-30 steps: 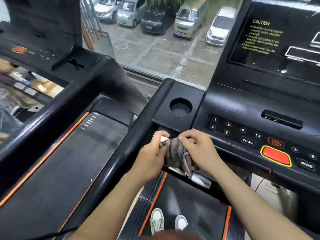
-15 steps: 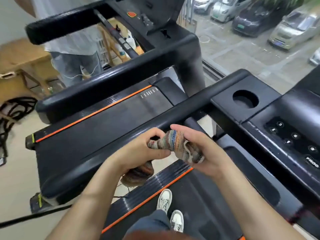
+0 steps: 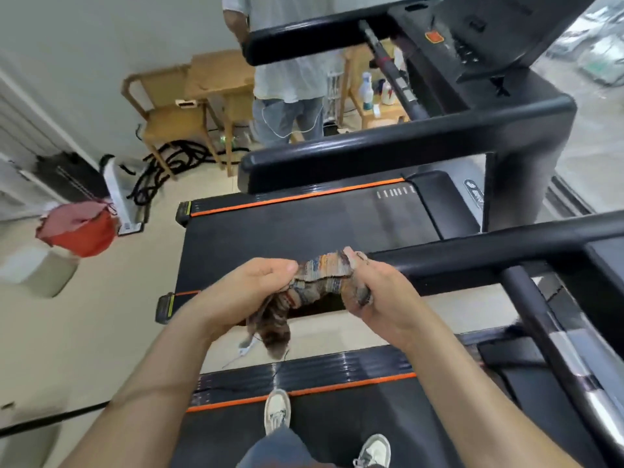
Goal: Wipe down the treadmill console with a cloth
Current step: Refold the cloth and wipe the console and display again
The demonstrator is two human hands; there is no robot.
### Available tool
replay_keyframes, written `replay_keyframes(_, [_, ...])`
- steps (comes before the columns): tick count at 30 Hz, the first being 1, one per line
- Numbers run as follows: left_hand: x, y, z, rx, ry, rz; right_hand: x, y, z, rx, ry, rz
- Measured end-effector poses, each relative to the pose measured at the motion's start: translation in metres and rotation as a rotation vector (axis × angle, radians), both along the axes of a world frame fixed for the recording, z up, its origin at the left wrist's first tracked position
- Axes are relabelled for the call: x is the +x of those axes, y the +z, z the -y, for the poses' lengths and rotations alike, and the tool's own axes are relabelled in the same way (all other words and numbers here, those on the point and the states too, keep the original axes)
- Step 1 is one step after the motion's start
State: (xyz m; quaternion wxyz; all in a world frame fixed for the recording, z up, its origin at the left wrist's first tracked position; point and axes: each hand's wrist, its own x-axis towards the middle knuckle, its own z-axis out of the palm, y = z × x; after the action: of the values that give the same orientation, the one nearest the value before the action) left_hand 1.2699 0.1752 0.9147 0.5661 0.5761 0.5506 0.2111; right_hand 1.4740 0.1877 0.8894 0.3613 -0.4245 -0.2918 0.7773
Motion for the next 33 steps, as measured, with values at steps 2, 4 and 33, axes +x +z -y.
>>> replay_keyframes(2, [-0.021,-0.002,-0.001,0.029,0.049,0.016,-0.027,0.001,-0.006,-0.01,0.044,0.079])
replay_keyframes(4, [-0.048,0.001,-0.006,0.048,0.048,-0.001,-0.058,0.002,-0.014,-0.032,0.041,0.168])
replay_keyframes(33, [-0.304,-0.023,-0.223,0.148,0.339,0.212,-0.283,-0.027,-0.19,-0.049,-0.162,-0.105])
